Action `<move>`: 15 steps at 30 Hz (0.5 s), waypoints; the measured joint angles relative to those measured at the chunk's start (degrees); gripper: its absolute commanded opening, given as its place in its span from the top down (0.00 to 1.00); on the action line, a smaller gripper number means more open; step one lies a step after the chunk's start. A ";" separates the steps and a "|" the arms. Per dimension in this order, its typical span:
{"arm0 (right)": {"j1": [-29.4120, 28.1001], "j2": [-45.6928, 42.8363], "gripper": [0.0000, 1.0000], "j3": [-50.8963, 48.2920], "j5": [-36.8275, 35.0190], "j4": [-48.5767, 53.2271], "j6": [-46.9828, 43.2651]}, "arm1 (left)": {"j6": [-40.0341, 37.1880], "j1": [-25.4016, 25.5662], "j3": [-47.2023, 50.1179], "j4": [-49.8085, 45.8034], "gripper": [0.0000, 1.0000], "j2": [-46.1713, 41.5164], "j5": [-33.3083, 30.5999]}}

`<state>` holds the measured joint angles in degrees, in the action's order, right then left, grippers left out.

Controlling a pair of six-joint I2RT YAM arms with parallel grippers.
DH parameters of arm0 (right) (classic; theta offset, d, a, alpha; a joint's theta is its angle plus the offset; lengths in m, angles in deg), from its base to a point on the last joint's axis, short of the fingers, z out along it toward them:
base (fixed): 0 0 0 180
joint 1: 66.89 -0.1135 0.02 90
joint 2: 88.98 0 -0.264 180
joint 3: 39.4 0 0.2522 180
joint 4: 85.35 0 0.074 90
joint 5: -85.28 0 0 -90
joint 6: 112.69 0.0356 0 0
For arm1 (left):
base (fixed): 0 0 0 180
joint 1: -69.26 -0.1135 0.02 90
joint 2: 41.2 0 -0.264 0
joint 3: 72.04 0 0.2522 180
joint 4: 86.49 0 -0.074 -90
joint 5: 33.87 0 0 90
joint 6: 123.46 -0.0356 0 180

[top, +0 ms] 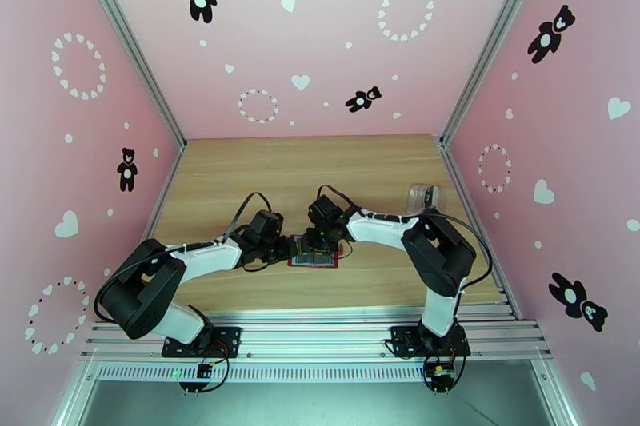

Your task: Put the credit cards into the card holder

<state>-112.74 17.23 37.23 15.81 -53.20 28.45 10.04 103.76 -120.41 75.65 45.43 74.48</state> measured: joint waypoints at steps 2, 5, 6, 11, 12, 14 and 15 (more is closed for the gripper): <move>-0.11 0.09 0.62 0.00 0.31 -0.28 0.33 | 0.00 0.00 0.00 -0.02 0.68 -0.04 0.00; -0.17 0.39 0.62 0.00 0.87 -0.96 0.81 | 0.00 0.00 0.00 -0.63 0.68 -0.31 -0.24; -0.17 0.44 0.62 0.00 1.07 -1.14 0.92 | 0.00 0.00 0.00 -0.96 0.68 -0.50 -0.39; -0.52 0.46 0.62 0.09 1.36 -1.31 0.70 | 0.00 0.22 0.00 -2.36 0.68 -1.73 -0.85; -0.61 0.44 0.62 0.20 1.33 -1.16 0.59 | 0.00 0.22 0.00 -2.67 0.68 -2.12 -0.87; -0.70 0.44 0.61 0.42 1.27 -0.76 0.24 | 0.00 0.22 0.00 -3.10 0.68 -2.89 -1.14; -0.76 0.42 0.61 0.57 1.18 -0.44 -0.02 | 0.00 0.22 0.00 -3.34 0.68 -3.39 -1.36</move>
<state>-113.50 17.65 37.80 16.99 -53.63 28.43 10.04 103.98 -120.41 72.30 42.04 73.12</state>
